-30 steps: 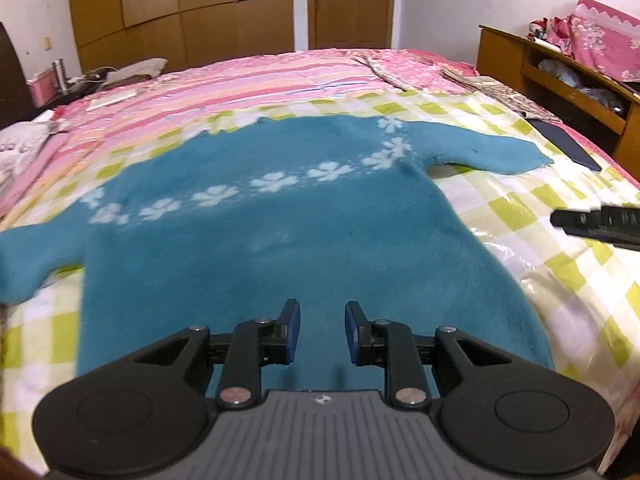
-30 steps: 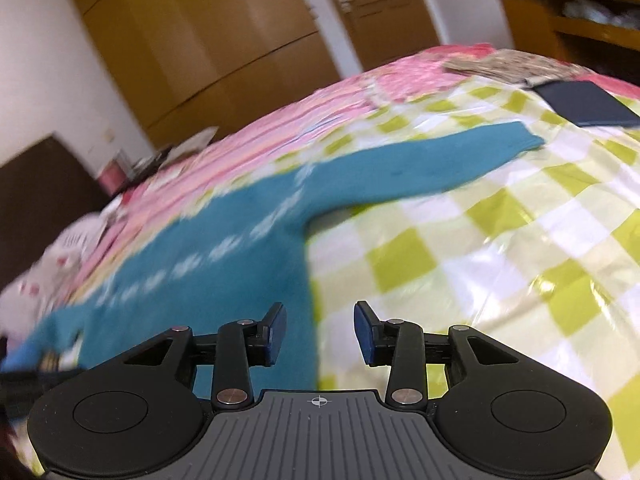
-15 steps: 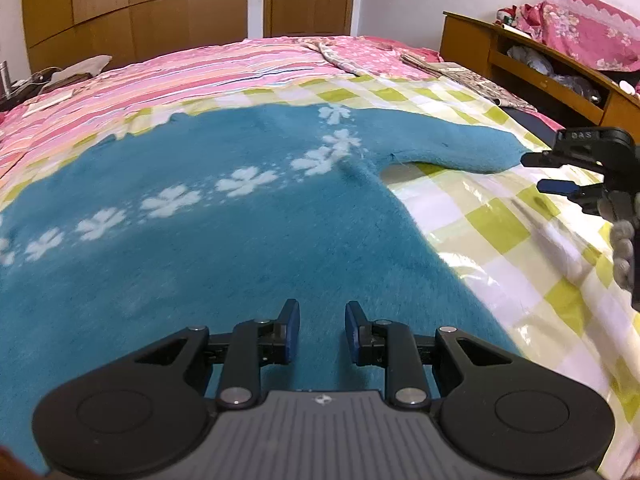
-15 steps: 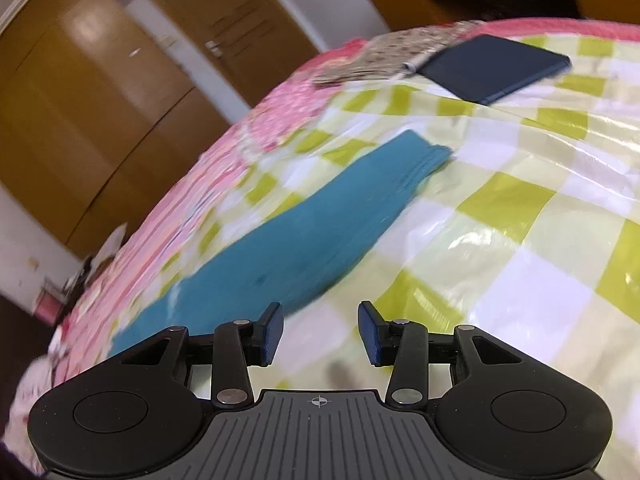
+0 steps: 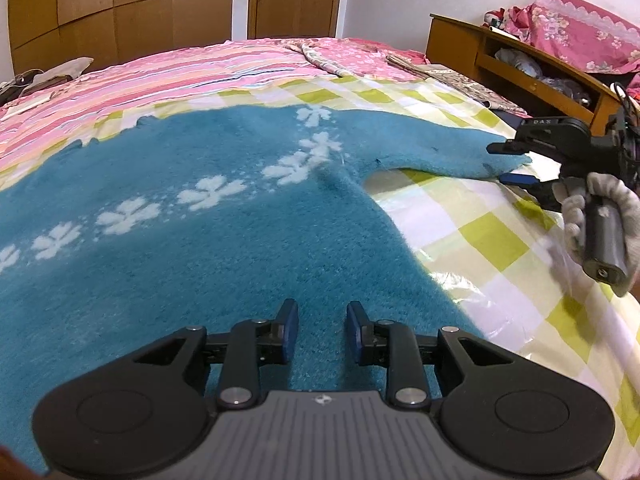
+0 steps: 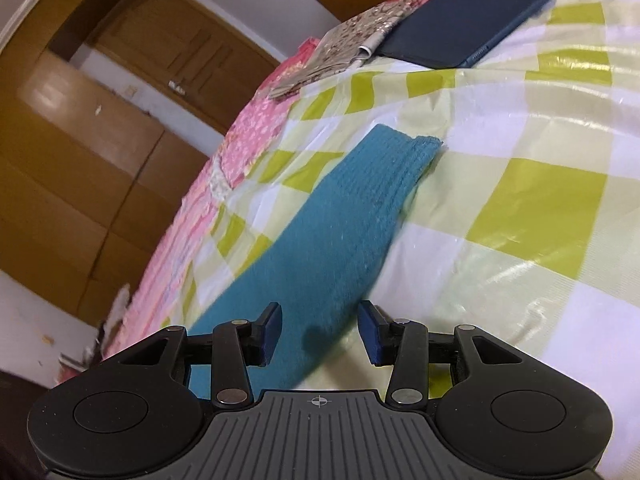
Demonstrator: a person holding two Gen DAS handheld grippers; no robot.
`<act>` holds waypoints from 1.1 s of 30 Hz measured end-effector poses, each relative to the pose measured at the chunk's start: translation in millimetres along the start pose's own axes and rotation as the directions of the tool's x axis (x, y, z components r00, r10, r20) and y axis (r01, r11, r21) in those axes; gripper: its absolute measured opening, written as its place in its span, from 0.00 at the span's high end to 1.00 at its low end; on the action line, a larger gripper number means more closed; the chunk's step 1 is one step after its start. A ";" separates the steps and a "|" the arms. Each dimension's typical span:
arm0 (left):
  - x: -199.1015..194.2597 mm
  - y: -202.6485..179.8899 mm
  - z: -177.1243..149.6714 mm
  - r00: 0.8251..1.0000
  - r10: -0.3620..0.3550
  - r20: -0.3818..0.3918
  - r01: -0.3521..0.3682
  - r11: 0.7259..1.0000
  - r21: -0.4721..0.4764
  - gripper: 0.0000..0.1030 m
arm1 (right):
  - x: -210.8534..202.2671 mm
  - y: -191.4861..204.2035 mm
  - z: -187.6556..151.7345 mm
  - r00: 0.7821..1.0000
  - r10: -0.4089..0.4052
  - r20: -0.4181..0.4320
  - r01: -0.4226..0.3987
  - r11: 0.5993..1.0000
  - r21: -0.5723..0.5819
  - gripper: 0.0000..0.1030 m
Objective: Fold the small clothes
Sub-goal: 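Release the hem and grasp a sleeve cuff with the right gripper, then carry the sleeve cuff with the right gripper across the sweater body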
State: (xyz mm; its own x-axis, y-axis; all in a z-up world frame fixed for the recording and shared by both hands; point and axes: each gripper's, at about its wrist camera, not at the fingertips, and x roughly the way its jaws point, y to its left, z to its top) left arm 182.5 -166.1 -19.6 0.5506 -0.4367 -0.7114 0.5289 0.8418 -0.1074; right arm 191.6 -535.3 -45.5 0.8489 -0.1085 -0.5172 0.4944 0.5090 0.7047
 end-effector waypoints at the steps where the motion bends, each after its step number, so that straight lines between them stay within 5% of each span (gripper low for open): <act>1: 0.6 -0.3 0.1 1.000 -0.001 0.002 0.001 1.000 0.001 0.67 | 2.3 -0.5 1.1 1.000 0.005 0.007 -0.005 1.000 0.010 0.60; 11: 1.5 0.0 -1.8 1.000 -0.010 0.014 0.010 1.000 -0.012 0.64 | 6.9 -7.5 1.2 0.991 0.136 0.005 -0.135 0.985 0.107 0.58; 18: -0.9 2.2 -2.8 1.000 -0.022 0.016 0.022 1.000 -0.019 0.63 | 23.0 11.5 -11.0 0.998 0.070 0.005 -0.070 0.996 0.060 0.60; 23: -12.0 9.8 -5.9 1.000 -0.019 0.018 0.019 0.999 -0.031 0.63 | 32.3 16.8 -10.2 0.998 0.027 0.056 -0.032 0.995 0.093 0.76; 25: -19.0 16.4 -8.4 1.000 -0.015 0.025 0.016 0.999 -0.044 0.63 | 29.6 29.8 -10.7 0.998 0.016 0.056 -0.019 0.999 0.044 0.88; 29: -36.7 33.1 -13.0 0.999 0.003 0.041 0.000 0.997 -0.078 0.63 | 12.8 80.2 -20.5 0.994 0.061 0.096 -0.046 0.987 -0.152 0.89; 33: -59.4 53.0 -18.4 0.997 0.042 0.065 -0.036 0.994 -0.101 0.63 | 4.8 146.0 -49.5 0.989 0.129 0.068 -0.098 0.932 -0.349 0.90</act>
State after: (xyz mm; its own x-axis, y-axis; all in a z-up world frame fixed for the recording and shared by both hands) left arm 165.9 -89.7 4.2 0.6132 -0.4201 -0.6690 0.4409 0.8847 -0.1515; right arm 258.6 -419.3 30.9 0.9164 -0.0999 -0.3876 0.3129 0.7828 0.5379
